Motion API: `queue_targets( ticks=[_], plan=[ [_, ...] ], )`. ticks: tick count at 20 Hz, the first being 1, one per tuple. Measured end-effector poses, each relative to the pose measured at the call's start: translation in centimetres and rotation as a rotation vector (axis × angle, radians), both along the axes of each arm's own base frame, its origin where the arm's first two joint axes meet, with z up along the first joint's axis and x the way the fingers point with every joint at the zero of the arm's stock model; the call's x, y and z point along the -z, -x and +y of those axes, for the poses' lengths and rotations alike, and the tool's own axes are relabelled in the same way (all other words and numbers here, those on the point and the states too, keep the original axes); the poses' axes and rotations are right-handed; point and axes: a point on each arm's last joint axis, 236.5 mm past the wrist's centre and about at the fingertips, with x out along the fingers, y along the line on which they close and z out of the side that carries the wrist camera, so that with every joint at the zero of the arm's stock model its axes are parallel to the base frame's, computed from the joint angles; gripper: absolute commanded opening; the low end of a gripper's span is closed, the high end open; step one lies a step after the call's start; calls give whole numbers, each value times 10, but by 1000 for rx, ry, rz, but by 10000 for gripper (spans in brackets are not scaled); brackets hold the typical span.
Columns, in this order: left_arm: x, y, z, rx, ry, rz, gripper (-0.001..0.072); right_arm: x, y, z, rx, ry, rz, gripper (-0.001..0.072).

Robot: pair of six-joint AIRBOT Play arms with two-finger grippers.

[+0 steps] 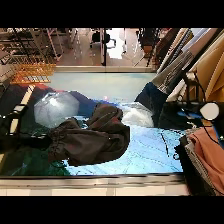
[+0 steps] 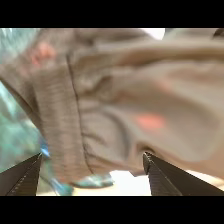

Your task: Fold the clothes and pants, and hang the long-sleeved shirts on hangers.

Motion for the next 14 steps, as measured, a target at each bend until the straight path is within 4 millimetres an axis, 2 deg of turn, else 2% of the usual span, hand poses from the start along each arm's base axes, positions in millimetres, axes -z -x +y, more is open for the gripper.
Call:
queue_targets(
  ticks=[2,5,7,11,14],
  plan=[
    [26,-7,-3,1,94,108,675,30,29,9,-60,-115,132,463],
    [55,-29,-2,-44,319,215,675,62,62,45,-169,-345,243,472],
    [73,-48,8,-96,441,254,675,76,76,70,-229,-487,286,472],
    [101,-84,22,-155,576,287,674,94,81,103,-294,-637,332,472],
    [112,-106,32,-172,564,272,674,108,76,117,-306,-658,342,472]
  ],
)
